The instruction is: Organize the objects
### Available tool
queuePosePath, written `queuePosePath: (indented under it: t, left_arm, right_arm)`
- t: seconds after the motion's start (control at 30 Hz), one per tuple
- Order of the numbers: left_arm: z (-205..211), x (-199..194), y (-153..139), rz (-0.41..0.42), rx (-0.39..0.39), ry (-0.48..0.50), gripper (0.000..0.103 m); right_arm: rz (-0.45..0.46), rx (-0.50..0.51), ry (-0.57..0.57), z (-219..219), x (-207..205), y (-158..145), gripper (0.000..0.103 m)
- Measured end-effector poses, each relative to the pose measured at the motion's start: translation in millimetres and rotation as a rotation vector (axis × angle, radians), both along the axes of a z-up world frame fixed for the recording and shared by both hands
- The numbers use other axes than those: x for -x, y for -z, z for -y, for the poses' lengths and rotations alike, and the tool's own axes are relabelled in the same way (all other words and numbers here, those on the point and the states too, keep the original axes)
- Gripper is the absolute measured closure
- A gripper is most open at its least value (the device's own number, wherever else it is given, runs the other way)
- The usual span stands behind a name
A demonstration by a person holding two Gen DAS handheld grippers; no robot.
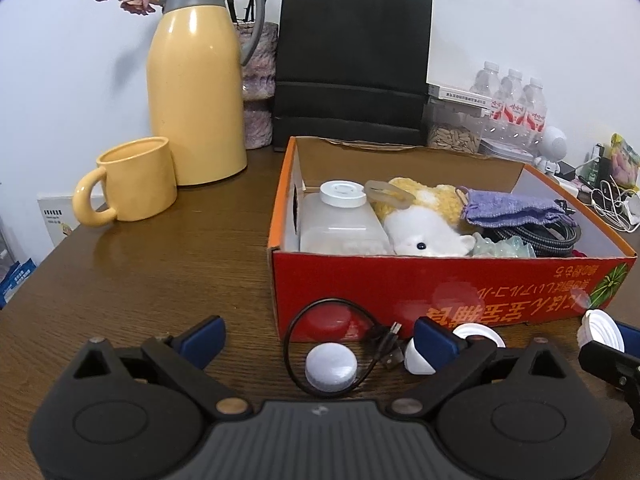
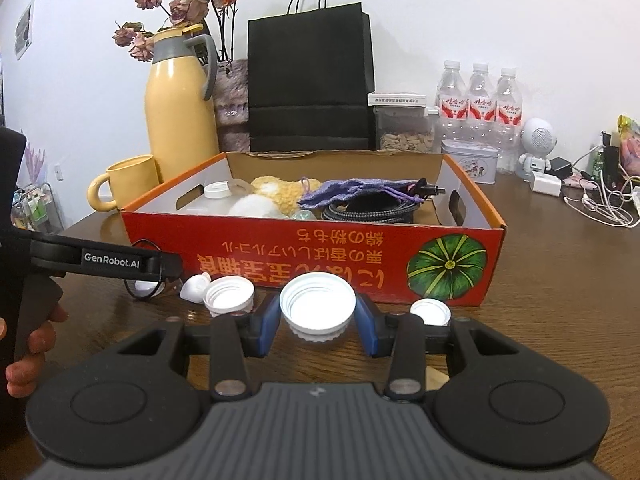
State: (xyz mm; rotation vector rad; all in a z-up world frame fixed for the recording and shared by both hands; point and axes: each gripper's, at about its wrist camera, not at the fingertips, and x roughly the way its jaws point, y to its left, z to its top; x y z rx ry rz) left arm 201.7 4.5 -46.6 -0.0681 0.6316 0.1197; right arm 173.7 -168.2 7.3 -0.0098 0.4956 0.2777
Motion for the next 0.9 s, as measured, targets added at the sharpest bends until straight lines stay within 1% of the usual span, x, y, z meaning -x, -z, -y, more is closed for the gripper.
queuePosePath:
  t: [0.07,0.27,0.3,0.33,0.37,0.4,0.47,0.53,0.6,0.63,0.73,0.83,0.9]
  left_arm:
    - [-1,-1,1,-0.005,0.009,-0.008,0.005]
    - [-3,1,1,-0.003,0.043,0.009,0.021]
    - [-4,2,1,0.001,0.051,0.015,0.025]
    - [-5,3,1,0.004,0.059,0.019,0.032]
    - [-6,4,1,0.004,0.072,0.027,0.037]
    - [-7,5,1,0.004,0.082,0.03,0.048]
    - [-9,8,1,0.008,0.091,0.026,0.053]
    - [-11,10,0,0.016,0.094,0.024,0.066]
    - [-12,13,0,0.015,0.099,0.031,0.074]
    - [-11,16,0,0.011,0.099,0.036,0.081]
    - [-10,23,0,0.02,0.097,0.049,0.095]
    - [-10,32,-2,0.038,0.098,0.061,0.101]
    - [-10,39,-4,0.06,0.102,0.069,0.102]
  right_arm:
    - [-0.003,-0.001,0.005,0,0,1,0.061]
    - [-0.008,-0.003,0.012,1,0,4,0.061]
    - [-0.007,-0.003,0.013,1,1,4,0.061]
    - [-0.007,-0.001,0.013,1,1,5,0.061]
    - [-0.007,0.001,0.013,1,2,5,0.061]
    - [-0.006,0.003,0.014,1,2,5,0.061]
    - [-0.005,0.005,0.014,1,3,6,0.061]
    - [-0.006,0.005,0.014,1,3,6,0.061]
    - [-0.005,0.002,0.015,1,3,6,0.061]
    - [-0.005,0.001,0.015,1,3,6,0.061]
    - [-0.004,-0.003,0.013,2,4,6,0.061]
    - [-0.004,-0.004,0.012,2,4,6,0.061]
    - [-0.004,-0.004,0.012,2,4,6,0.061]
